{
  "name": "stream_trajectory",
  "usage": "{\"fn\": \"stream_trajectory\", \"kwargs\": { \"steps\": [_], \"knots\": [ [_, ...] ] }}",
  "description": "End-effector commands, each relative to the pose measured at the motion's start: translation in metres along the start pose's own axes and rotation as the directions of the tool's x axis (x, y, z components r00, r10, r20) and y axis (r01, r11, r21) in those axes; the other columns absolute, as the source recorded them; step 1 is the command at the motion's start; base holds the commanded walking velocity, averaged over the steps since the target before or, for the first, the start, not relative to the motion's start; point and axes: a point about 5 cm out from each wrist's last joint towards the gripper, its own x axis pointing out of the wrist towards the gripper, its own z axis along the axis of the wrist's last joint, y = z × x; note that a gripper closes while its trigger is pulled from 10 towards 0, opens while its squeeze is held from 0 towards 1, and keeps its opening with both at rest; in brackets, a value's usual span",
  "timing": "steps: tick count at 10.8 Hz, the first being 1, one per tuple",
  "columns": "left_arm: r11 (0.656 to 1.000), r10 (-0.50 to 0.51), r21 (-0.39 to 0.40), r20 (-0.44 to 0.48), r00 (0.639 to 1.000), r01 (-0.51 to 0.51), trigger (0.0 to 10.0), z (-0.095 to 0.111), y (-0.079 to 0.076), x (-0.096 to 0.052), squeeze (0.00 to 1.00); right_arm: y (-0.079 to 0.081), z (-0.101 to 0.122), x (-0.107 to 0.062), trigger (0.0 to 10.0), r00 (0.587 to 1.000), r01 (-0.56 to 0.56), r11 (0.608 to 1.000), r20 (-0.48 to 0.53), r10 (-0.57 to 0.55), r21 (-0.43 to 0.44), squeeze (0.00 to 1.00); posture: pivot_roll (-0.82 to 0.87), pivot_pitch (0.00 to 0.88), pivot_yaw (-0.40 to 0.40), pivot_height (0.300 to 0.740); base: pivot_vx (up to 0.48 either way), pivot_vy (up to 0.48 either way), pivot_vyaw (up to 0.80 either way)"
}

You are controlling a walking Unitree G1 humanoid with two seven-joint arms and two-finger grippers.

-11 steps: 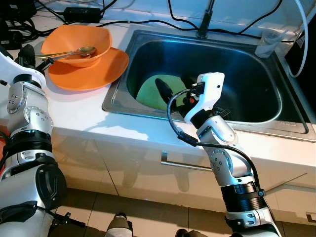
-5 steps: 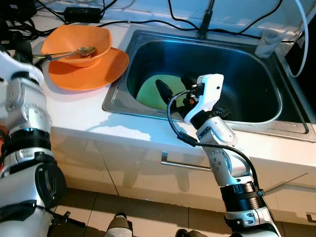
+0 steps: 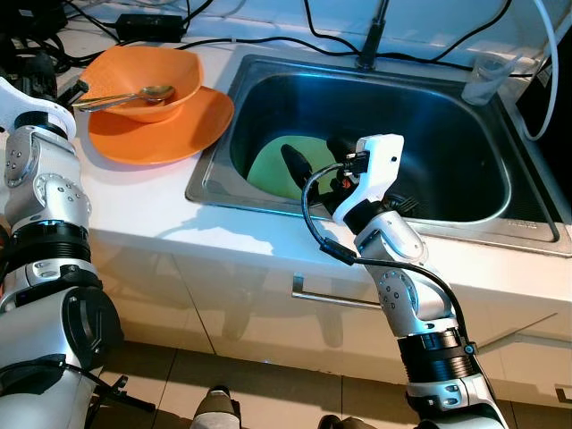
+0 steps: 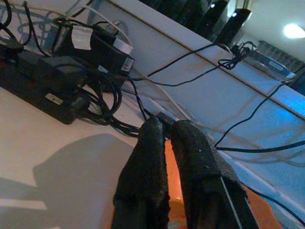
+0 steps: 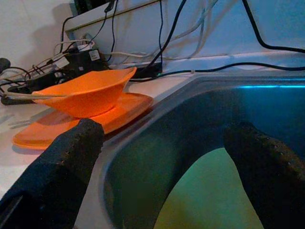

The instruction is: Kitchen organization

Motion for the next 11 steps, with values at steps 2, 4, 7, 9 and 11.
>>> {"fn": "stream_trajectory", "kwargs": {
  "steps": [2, 4, 7, 9, 11],
  "knots": [
    [1.000, 0.012, -0.003, 0.064, 0.998, -0.012, 10.0, 0.015, -0.003, 0.003, 1.00, -0.002, 0.001, 0.000, 10.0, 1.000, 0.006, 1.000, 0.010, -0.006, -0.008, 1.00, 0.13, 0.138, 0.002, 0.740, 0.000, 0.000, 0.00],
    [0.998, 0.050, -0.025, 0.061, 0.997, -0.049, 10.0, 0.015, 0.005, 0.001, 1.00, -0.002, 0.001, 0.001, 10.0, 1.000, 0.006, 1.000, 0.011, -0.006, -0.006, 1.00, 0.13, 0.133, 0.002, 0.740, 0.000, 0.000, 0.00],
    [0.993, 0.068, -0.098, 0.036, 0.997, -0.064, 10.0, 0.009, 0.012, -0.002, 1.00, -0.002, 0.001, 0.000, 10.0, 1.000, 0.006, 1.000, 0.010, -0.006, -0.007, 1.00, 0.13, 0.135, 0.000, 0.740, 0.000, 0.000, 0.00],
    [0.981, 0.036, -0.193, -0.005, 0.999, -0.037, 10.0, 0.000, 0.009, -0.005, 1.00, -0.002, 0.000, 0.000, 10.0, 1.000, 0.003, 1.000, 0.006, -0.003, -0.008, 1.00, 0.13, 0.140, -0.005, 0.740, 0.000, 0.000, 0.00],
    [0.970, 0.055, -0.234, -0.044, 0.998, -0.064, 10.0, -0.009, 0.014, -0.006, 1.00, -0.002, 0.000, 0.000, 10.0, 1.000, 0.002, 1.000, 0.002, -0.002, -0.009, 1.00, 0.13, 0.144, -0.006, 0.740, 0.000, 0.000, 0.00]
  ]
}}
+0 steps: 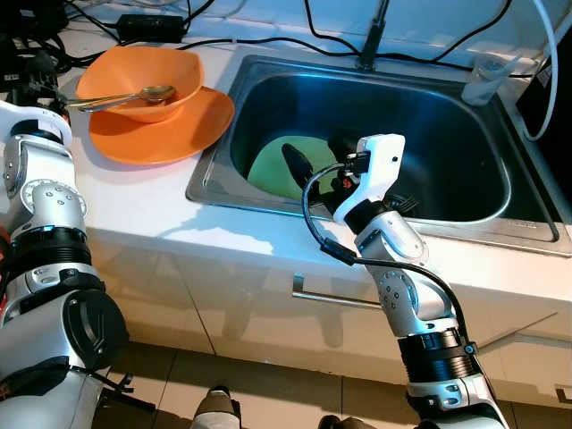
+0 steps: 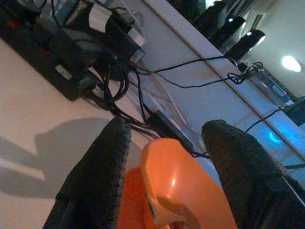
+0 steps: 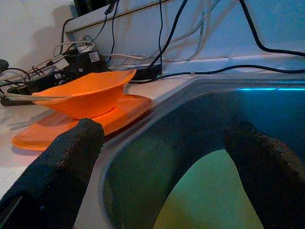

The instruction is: Kitchen organization

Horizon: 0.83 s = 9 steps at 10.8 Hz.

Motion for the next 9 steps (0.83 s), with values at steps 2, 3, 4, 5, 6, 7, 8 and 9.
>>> {"fn": "stream_trajectory", "kwargs": {
  "steps": [2, 3, 4, 5, 6, 7, 8, 9],
  "knots": [
    [1.000, 0.003, -0.015, -0.029, 1.000, -0.004, 10.0, -0.005, 0.003, -0.002, 1.00, 0.000, -0.002, -0.002, 10.0, 1.000, 0.004, 1.000, -0.010, -0.004, -0.005, 1.00, 0.12, 0.148, -0.003, 0.740, 0.000, 0.000, 0.00],
    [1.000, 0.008, -0.006, -0.035, 0.999, -0.009, 10.0, -0.005, 0.003, -0.002, 1.00, -0.001, -0.003, -0.002, 10.0, 1.000, 0.008, 1.000, -0.013, -0.009, -0.006, 1.00, 0.12, 0.151, -0.003, 0.740, 0.000, 0.000, 0.00],
    [1.000, 0.027, 0.007, -0.044, 0.999, -0.026, 10.0, -0.007, 0.005, -0.001, 1.00, -0.001, -0.002, -0.003, 10.0, 1.000, 0.009, 1.000, -0.013, -0.009, -0.006, 1.00, 0.12, 0.151, -0.003, 0.740, 0.000, 0.000, 0.00],
    [0.999, 0.036, 0.007, -0.053, 0.998, -0.035, 10.0, -0.008, 0.005, -0.001, 1.00, -0.001, -0.002, -0.003, 10.0, 1.000, 0.011, 1.000, -0.013, -0.011, -0.006, 1.00, 0.12, 0.152, -0.001, 0.740, 0.000, 0.000, 0.00],
    [1.000, 0.024, -0.009, -0.053, 0.998, -0.024, 10.0, -0.008, 0.000, -0.001, 0.00, -0.002, -0.002, -0.003, 10.0, 1.000, 0.014, 1.000, -0.013, -0.014, -0.007, 1.00, 0.12, 0.154, 0.000, 0.740, 0.000, 0.000, 0.00],
    [0.999, 0.030, -0.008, -0.057, 0.998, -0.031, 10.0, -0.010, 0.001, -0.001, 0.00, -0.001, -0.003, -0.003, 10.0, 1.000, 0.015, 1.000, -0.014, -0.015, -0.007, 1.00, 0.12, 0.156, 0.001, 0.740, 0.000, 0.000, 0.00],
    [0.999, 0.043, -0.013, -0.066, 0.997, -0.044, 10.0, -0.012, 0.004, -0.002, 0.00, -0.001, -0.003, -0.003, 10.0, 1.000, 0.016, 1.000, -0.014, -0.017, -0.007, 1.00, 0.12, 0.158, 0.002, 0.740, 0.000, 0.000, 0.00],
    [0.998, 0.051, -0.019, -0.080, 0.996, -0.052, 10.0, -0.016, 0.006, -0.002, 0.00, -0.001, -0.003, -0.003, 10.0, 1.000, 0.018, 1.000, -0.014, -0.018, -0.007, 1.00, 0.12, 0.160, 0.002, 0.740, 0.000, 0.000, 0.00]
  ]
}}
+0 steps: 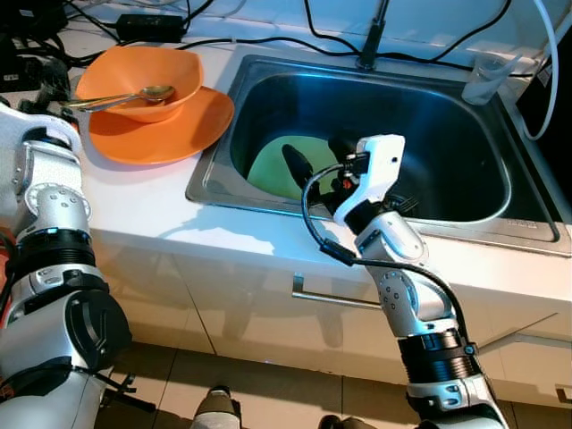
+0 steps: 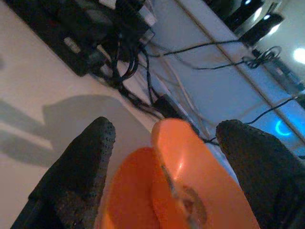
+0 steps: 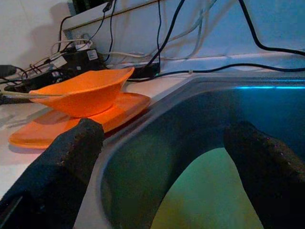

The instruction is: Kitchen organization

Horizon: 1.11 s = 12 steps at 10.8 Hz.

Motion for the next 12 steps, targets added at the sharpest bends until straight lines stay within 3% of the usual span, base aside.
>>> {"fn": "stream_trajectory", "kwargs": {
  "steps": [1, 5, 6, 7, 8, 9, 12],
  "knots": [
    [1.000, 0.011, -0.003, -0.016, 1.000, -0.011, 10.0, -0.003, 0.001, 0.000, 0.00, -0.001, -0.002, -0.003, 10.0, 1.000, 0.010, 1.000, -0.010, -0.010, 0.001, 1.00, 0.12, 0.160, 0.002, 0.740, 0.000, 0.000, 0.00],
    [0.999, 0.009, -0.048, -0.083, 0.996, -0.013, 9.7, -0.022, -0.002, 0.001, 0.00, -0.004, -0.001, -0.008, 10.0, 0.999, 0.032, 0.999, -0.016, -0.032, -0.011, 1.00, 0.08, 0.169, 0.011, 0.740, 0.000, 0.000, 0.00],
    [0.998, 0.005, -0.059, -0.088, 0.996, -0.011, 3.1, -0.024, -0.003, 0.002, 0.00, -0.006, -0.001, -0.009, 10.0, 0.999, 0.037, 0.999, -0.015, -0.037, -0.013, 1.00, 0.08, 0.169, 0.011, 0.740, 0.000, 0.000, 0.00],
    [0.998, 0.001, -0.065, -0.087, 0.996, -0.007, 0.9, -0.024, -0.005, 0.003, 0.00, -0.007, 0.000, -0.009, 10.0, 0.999, 0.043, 0.999, -0.015, -0.043, -0.015, 1.00, 0.08, 0.169, 0.011, 0.740, 0.000, 0.000, 0.00],
    [0.998, -0.005, -0.066, -0.081, 0.997, -0.001, 7.7, -0.023, -0.007, 0.004, 0.00, -0.006, -0.001, -0.010, 10.0, 0.999, 0.044, 0.999, -0.016, -0.045, -0.015, 1.00, 0.08, 0.169, 0.016, 0.740, 0.000, 0.000, 0.00],
    [0.998, -0.009, -0.067, -0.061, 0.998, 0.005, 10.0, -0.017, -0.007, 0.005, 0.00, -0.006, -0.001, -0.011, 10.0, 0.999, 0.046, 0.999, -0.016, -0.046, -0.013, 1.00, 0.08, 0.168, 0.018, 0.740, 0.000, 0.000, 0.00],
    [0.996, 0.034, -0.077, -0.020, 0.999, -0.035, 10.0, -0.005, 0.007, 0.005, 0.00, -0.006, -0.001, -0.010, 10.0, 0.999, 0.045, 0.999, -0.017, -0.045, -0.011, 1.00, 0.09, 0.170, 0.013, 0.740, 0.000, 0.000, 0.00]
  ]
}}
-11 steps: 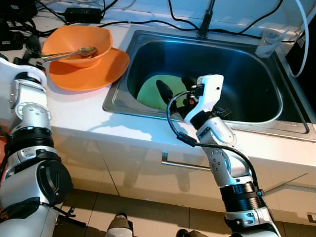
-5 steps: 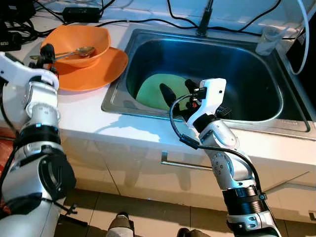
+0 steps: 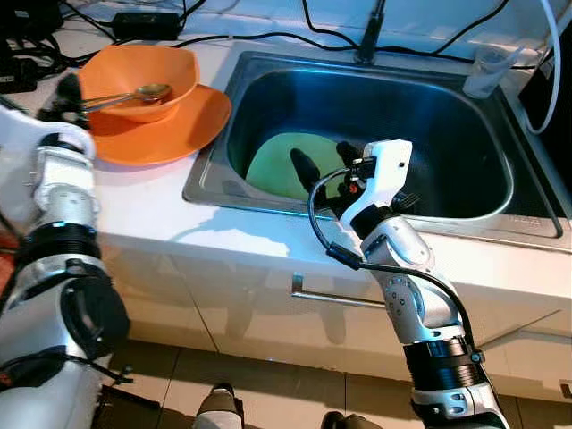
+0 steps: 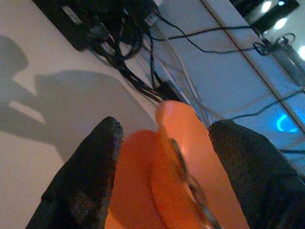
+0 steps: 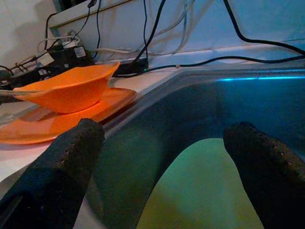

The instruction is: Kitchen organization

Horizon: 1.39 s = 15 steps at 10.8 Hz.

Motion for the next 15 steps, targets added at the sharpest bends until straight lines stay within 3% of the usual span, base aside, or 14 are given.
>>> {"fn": "stream_trajectory", "kwargs": {
  "steps": [1, 2, 3, 4, 5, 7, 8, 9, 10, 11, 13, 15],
  "knots": [
    [1.000, 0.007, -0.010, 0.010, 1.000, -0.007, 10.0, 0.003, 0.001, 0.001, 0.00, -0.001, 0.000, -0.002, 10.0, 1.000, 0.006, 1.000, -0.008, -0.006, -0.001, 1.00, 0.09, 0.170, 0.010, 0.740, 0.000, 0.000, 0.00],
    [1.000, 0.005, -0.009, 0.011, 1.000, -0.005, 9.9, 0.004, 0.000, 0.002, 0.00, -0.001, 0.000, -0.002, 10.0, 1.000, 0.003, 1.000, -0.010, -0.003, -0.001, 1.00, 0.09, 0.169, 0.008, 0.740, 0.000, 0.000, 0.00],
    [1.000, 0.003, -0.007, 0.011, 1.000, -0.003, 3.0, 0.004, 0.000, 0.002, 0.00, -0.001, 0.000, -0.001, 10.0, 1.000, 0.002, 1.000, -0.010, -0.002, -0.002, 1.00, 0.09, 0.169, 0.008, 0.740, 0.000, 0.000, 0.00],
    [1.000, -0.015, -0.003, 0.011, 1.000, 0.015, 0.0, 0.003, -0.004, 0.002, 0.00, -0.001, 0.000, -0.001, 10.0, 1.000, 0.001, 1.000, -0.008, -0.001, -0.002, 1.00, 0.09, 0.169, 0.008, 0.740, 0.000, 0.000, 0.00],
    [1.000, -0.021, -0.009, 0.001, 1.000, 0.021, 10.0, 0.001, -0.006, 0.003, 0.00, 0.000, 0.001, -0.001, 10.0, 1.000, -0.001, 1.000, -0.006, 0.001, 0.002, 1.00, 0.09, 0.167, 0.012, 0.740, 0.000, 0.000, 0.00],
    [1.000, -0.020, -0.014, -0.004, 1.000, 0.020, 10.0, 0.000, -0.007, 0.003, 0.00, 0.001, 0.001, -0.001, 10.0, 1.000, -0.003, 1.000, -0.005, 0.003, 0.004, 1.00, 0.09, 0.167, 0.012, 0.740, 0.000, 0.000, 0.00],
    [1.000, -0.019, -0.018, -0.008, 1.000, 0.019, 10.0, -0.001, -0.007, 0.003, 0.00, 0.008, 0.000, -0.001, 10.0, 0.998, -0.066, 0.997, -0.018, 0.066, 0.028, 1.00, 0.09, 0.165, 0.015, 0.740, 0.000, 0.000, 0.00],
    [0.999, -0.026, -0.024, -0.017, 1.000, 0.026, 10.0, -0.003, -0.008, 0.003, 0.00, 0.029, -0.004, -0.007, 10.0, 0.970, -0.232, 0.969, -0.048, 0.237, 0.078, 1.00, 0.09, 0.164, 0.016, 0.740, 0.000, 0.000, 0.00],
    [0.999, -0.030, -0.027, -0.022, 0.999, 0.029, 10.0, -0.004, -0.009, 0.003, 0.00, 0.036, -0.006, -0.009, 10.0, 0.956, -0.281, 0.955, -0.056, 0.287, 0.092, 1.00, 0.09, 0.161, 0.016, 0.740, 0.000, 0.000, 0.00],
    [0.999, -0.027, -0.023, -0.027, 0.999, 0.026, 10.0, -0.004, -0.009, 0.003, 0.00, 0.034, -0.007, -0.008, 10.0, 0.962, -0.260, 0.962, -0.057, 0.266, 0.085, 1.00, 0.09, 0.161, 0.015, 0.740, 0.000, 0.000, 0.00],
    [0.997, -0.046, 0.064, -0.066, 0.997, 0.050, 10.0, -0.010, -0.010, 0.001, 0.00, 0.022, -0.005, -0.004, 10.0, 0.985, -0.167, 0.984, -0.040, 0.169, 0.055, 1.00, 0.09, 0.161, 0.015, 0.740, 0.000, 0.000, 0.00],
    [0.996, -0.032, 0.076, -0.058, 0.998, 0.036, 10.0, -0.010, -0.005, -0.001, 0.00, 0.018, -0.002, -0.004, 10.0, 0.988, -0.145, 0.988, -0.037, 0.147, 0.048, 1.00, 0.10, 0.153, 0.014, 0.740, 0.000, 0.000, 0.00]
  ]
}}
